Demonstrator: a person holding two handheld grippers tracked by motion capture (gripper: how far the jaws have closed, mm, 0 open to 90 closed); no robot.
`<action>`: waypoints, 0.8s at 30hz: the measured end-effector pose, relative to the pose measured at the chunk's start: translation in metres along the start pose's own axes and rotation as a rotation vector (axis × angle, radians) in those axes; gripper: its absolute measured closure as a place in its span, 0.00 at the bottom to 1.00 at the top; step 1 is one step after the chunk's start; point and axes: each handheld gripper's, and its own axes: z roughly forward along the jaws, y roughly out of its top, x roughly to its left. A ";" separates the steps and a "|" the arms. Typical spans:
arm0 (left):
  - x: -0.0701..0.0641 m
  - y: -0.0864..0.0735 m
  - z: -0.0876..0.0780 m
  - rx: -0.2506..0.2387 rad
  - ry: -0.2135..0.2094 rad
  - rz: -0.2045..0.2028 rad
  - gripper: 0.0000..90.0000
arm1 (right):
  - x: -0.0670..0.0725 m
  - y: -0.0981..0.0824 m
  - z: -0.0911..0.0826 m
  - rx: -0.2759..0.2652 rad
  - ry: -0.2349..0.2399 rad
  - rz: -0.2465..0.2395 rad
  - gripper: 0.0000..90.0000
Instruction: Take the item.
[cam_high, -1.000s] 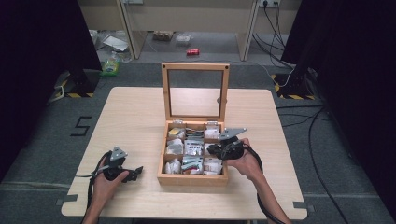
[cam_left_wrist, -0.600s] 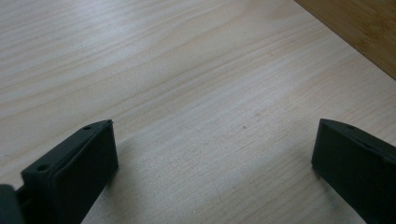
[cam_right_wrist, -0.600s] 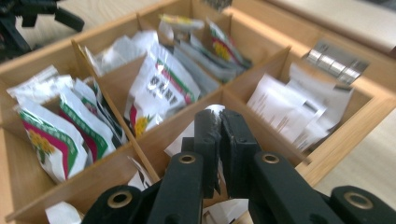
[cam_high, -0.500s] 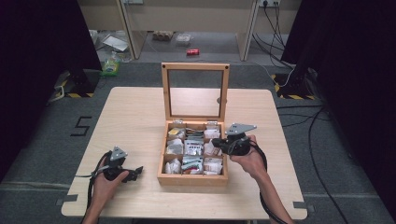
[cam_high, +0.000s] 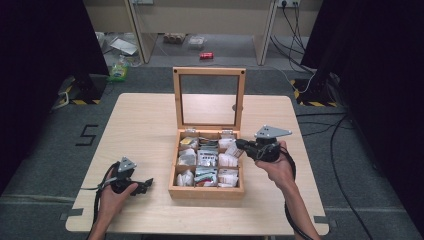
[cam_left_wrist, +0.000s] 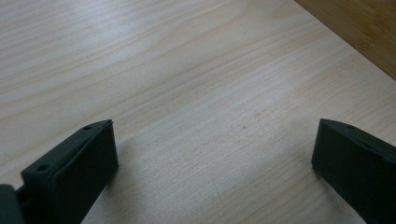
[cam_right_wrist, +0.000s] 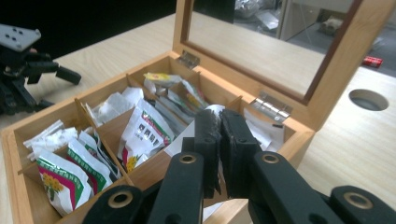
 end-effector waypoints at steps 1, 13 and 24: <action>0.000 0.000 0.000 0.000 0.000 0.000 0.00 | -0.001 0.001 -0.002 -0.006 -0.003 0.003 0.96; 0.000 0.000 0.000 0.000 0.000 0.000 0.00 | -0.012 0.001 -0.026 -0.060 -0.030 0.041 0.96; 0.000 0.000 0.000 -0.001 0.000 0.000 0.00 | -0.023 -0.007 -0.041 -0.075 -0.056 0.075 0.96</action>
